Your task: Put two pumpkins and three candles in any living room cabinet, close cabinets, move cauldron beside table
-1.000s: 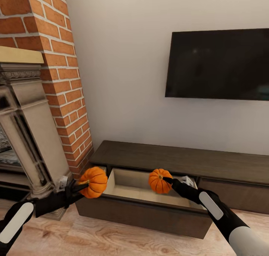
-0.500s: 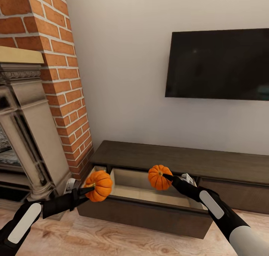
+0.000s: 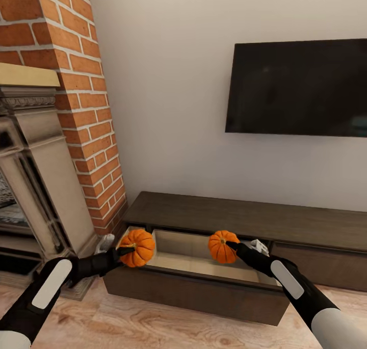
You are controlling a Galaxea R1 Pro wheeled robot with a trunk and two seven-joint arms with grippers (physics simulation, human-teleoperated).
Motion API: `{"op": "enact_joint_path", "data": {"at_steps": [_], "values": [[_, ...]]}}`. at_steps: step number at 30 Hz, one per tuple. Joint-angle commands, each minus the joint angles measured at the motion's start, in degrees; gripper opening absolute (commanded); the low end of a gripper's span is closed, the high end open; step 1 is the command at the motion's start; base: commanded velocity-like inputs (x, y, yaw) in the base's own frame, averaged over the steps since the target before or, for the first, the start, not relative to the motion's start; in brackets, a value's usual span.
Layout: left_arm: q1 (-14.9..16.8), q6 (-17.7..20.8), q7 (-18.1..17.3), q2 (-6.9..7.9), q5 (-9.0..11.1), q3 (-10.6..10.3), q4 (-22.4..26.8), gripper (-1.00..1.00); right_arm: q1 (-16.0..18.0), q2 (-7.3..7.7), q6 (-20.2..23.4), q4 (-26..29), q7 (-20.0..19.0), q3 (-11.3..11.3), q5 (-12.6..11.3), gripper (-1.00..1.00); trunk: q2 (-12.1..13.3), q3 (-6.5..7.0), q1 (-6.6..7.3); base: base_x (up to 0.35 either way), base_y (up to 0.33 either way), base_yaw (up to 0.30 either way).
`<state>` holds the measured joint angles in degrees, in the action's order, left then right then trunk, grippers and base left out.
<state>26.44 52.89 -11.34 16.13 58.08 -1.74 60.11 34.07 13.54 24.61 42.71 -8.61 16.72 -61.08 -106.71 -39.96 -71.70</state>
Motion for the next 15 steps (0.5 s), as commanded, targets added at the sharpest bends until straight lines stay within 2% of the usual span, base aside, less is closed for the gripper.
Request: {"op": "enact_joint_path", "data": {"at_steps": [1,4,5,7,8,10,11,13,15], "values": [[0.74,-1.42,2.54,-0.73,0.12,-0.10,-0.16,-1.00,0.03,0.12,-0.64,0.03,1.02,0.24,-0.62,-1.00,-0.03,-0.06,0.01,0.000,0.000,0.000],[2.50,-7.37,9.61,-3.72,-0.26,-0.35,-3.06,-1.00,0.04,0.24,-1.84,-0.03,2.55,0.24,-0.62,-1.00,-0.03,-0.06,0.01,0.000,0.000,0.000],[3.80,-9.38,11.90,-5.51,-1.70,-0.49,-5.18,-1.00,0.04,0.29,-2.07,-0.06,2.91,0.24,-0.62,-1.00,-0.03,-0.06,0.01,0.000,0.000,0.000],[5.53,-10.91,13.44,-7.62,-5.97,-0.56,-8.40,-1.00,0.02,0.34,-2.30,-0.05,3.11,0.24,-0.60,-1.00,-0.03,-0.06,0.01,0.000,0.000,0.000],[6.48,-12.10,13.96,-8.96,-9.55,-0.52,-10.21,-1.00,0.02,0.39,-2.42,-0.03,3.21,0.24,-0.57,-1.00,-0.03,-0.06,0.01,0.000,0.000,0.000],[7.12,-14.93,14.28,-10.92,-13.17,-0.52,-11.39,-1.00,0.03,0.42,-2.46,-0.06,3.32,0.24,-0.55,-1.00,-0.03,-0.06,0.01,0.000,0.000,0.000],[7.34,-17.06,14.48,-12.62,-15.13,-0.61,-11.79,-1.00,0.03,0.43,-2.49,-0.07,3.37,0.21,-0.59,-1.00,-0.03,-0.06,0.01,0.000,0.000,0.000],[7.48,-18.67,14.69,-14.64,-18.40,-0.68,-12.28,-1.00,0.03,0.43,-2.49,-0.13,3.44,0.18,-0.66,-1.00,-0.03,-0.06,0.01,0.000,0.000,0.000],[7.54,-19.41,14.81,-16.25,-22.74,-0.67,-13.05,-1.00,0.03,0.39,-2.47,-0.15,3.80,0.16,-0.69,-1.00,-0.03,-0.06,0.01,0.000,0.000,0.000]]}}
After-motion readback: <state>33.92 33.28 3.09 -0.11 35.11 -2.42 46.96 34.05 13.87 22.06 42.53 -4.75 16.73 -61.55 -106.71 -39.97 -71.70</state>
